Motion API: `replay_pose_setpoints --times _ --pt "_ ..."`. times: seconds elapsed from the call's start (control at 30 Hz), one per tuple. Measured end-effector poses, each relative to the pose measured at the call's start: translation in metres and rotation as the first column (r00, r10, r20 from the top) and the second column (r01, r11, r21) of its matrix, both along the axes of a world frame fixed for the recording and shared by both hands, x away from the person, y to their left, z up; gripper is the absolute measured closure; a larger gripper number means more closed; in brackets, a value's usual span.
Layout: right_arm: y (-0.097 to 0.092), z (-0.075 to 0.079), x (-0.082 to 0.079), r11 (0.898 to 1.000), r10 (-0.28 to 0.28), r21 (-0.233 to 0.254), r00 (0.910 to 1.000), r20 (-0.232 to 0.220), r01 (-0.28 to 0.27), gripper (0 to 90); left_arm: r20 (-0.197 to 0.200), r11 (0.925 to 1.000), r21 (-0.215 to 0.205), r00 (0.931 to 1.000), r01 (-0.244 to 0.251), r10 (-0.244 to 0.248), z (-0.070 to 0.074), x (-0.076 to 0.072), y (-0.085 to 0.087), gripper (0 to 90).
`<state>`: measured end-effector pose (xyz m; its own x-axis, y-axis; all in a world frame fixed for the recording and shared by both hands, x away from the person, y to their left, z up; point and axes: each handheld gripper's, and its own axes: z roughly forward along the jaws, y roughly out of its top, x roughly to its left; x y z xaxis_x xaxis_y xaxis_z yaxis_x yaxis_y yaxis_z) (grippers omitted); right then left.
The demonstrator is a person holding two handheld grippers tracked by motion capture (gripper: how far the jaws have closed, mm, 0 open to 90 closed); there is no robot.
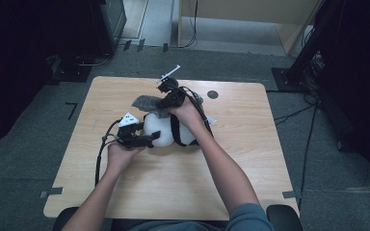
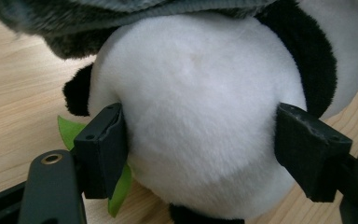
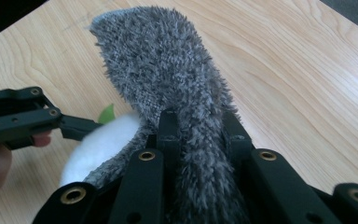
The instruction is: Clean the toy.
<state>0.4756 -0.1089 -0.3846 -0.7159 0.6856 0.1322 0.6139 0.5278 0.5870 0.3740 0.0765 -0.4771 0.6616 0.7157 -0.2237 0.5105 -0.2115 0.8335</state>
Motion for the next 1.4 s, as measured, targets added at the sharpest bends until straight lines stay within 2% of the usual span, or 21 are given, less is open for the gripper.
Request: replay_pose_setpoints --times 0.27,0.6,0.73,1.0,1.03,1.1,1.2,1.4 --pt "-0.032 0.003 0.005 0.999 -0.047 -0.008 0.9988 -0.015 0.047 75.3 0.000 1.0000 -0.001 1.0000 0.005 -0.005 0.000 0.000 0.001 22.8" --pt "-0.076 0.013 0.006 0.994 -0.106 -0.014 0.9944 0.007 0.106 75.0 -0.001 0.9999 -0.011 1.0000 -0.001 0.001 -0.002 0.001 0.001 20.6" --pt "-0.093 0.017 0.007 0.991 -0.131 -0.030 0.9913 0.017 0.131 74.9 0.000 1.0000 -0.010 1.0000 0.001 -0.001 -0.002 0.001 0.001 20.5" --pt "-0.125 0.012 0.005 0.982 -0.181 -0.047 0.9834 0.009 0.181 74.9 0.001 0.9999 -0.011 1.0000 0.003 -0.003 -0.002 0.001 0.002 20.2" --pt "-0.127 0.011 0.005 0.982 -0.182 -0.051 0.9833 0.006 0.182 74.9 0.002 0.9999 -0.010 1.0000 0.004 -0.004 -0.002 0.001 0.002 20.2" --pt "-0.133 0.008 0.004 0.980 -0.198 -0.021 0.9803 -0.003 0.198 74.9 0.003 0.9999 -0.011 1.0000 0.004 -0.004 -0.003 0.001 0.002 20.1" --pt "-0.136 0.009 0.001 0.979 -0.202 -0.003 0.9794 0.005 0.202 74.9 0.003 0.9999 -0.012 1.0000 0.005 -0.005 -0.003 0.001 0.002 20.1" --pt "-0.126 0.028 -0.010 0.983 -0.180 0.038 0.9820 0.057 0.178 74.9 0.004 0.9999 -0.010 1.0000 0.006 -0.006 -0.002 0.001 0.002 19.9"
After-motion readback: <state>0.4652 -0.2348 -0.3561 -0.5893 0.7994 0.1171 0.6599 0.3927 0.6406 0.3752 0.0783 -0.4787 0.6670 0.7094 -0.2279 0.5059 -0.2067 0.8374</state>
